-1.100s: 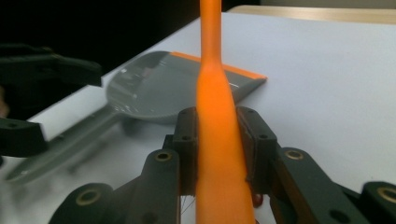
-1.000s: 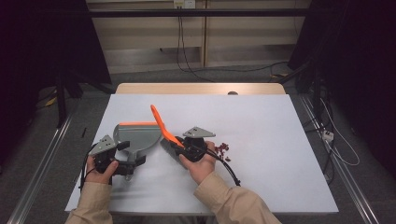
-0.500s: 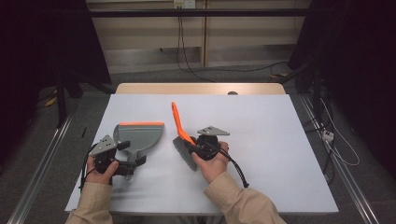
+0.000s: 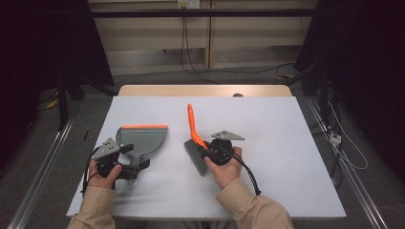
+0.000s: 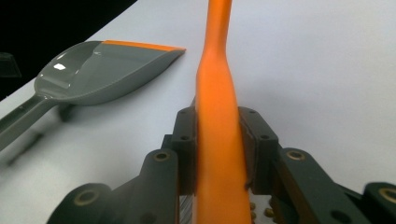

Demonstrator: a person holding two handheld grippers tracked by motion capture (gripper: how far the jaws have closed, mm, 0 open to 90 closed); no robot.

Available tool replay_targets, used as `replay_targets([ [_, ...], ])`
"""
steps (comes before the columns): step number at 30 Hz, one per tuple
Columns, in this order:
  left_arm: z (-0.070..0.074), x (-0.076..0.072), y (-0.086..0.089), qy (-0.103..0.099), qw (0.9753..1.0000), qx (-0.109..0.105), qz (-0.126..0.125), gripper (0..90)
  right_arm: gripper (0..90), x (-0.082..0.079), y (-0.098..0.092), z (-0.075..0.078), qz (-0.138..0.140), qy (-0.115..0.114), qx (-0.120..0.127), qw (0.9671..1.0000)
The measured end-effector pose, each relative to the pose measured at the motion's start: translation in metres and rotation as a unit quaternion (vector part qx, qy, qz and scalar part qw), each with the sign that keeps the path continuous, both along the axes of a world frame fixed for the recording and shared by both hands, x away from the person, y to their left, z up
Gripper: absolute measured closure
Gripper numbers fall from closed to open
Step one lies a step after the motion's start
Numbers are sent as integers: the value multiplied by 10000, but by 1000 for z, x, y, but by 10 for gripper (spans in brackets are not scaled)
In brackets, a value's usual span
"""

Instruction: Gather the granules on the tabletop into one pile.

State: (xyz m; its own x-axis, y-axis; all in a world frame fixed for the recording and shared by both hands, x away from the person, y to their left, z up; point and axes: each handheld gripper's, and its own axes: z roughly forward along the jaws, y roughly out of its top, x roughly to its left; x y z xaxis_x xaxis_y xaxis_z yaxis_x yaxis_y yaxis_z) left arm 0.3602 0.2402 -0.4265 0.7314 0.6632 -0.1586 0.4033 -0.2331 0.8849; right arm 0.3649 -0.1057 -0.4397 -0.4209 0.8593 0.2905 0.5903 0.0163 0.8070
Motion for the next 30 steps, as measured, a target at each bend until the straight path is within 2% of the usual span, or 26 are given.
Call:
replay_targets([
  [30,-1,1,-1,-5,10000,55,-9,49,702,-3,-42,2,-292,170,-51,9994],
])
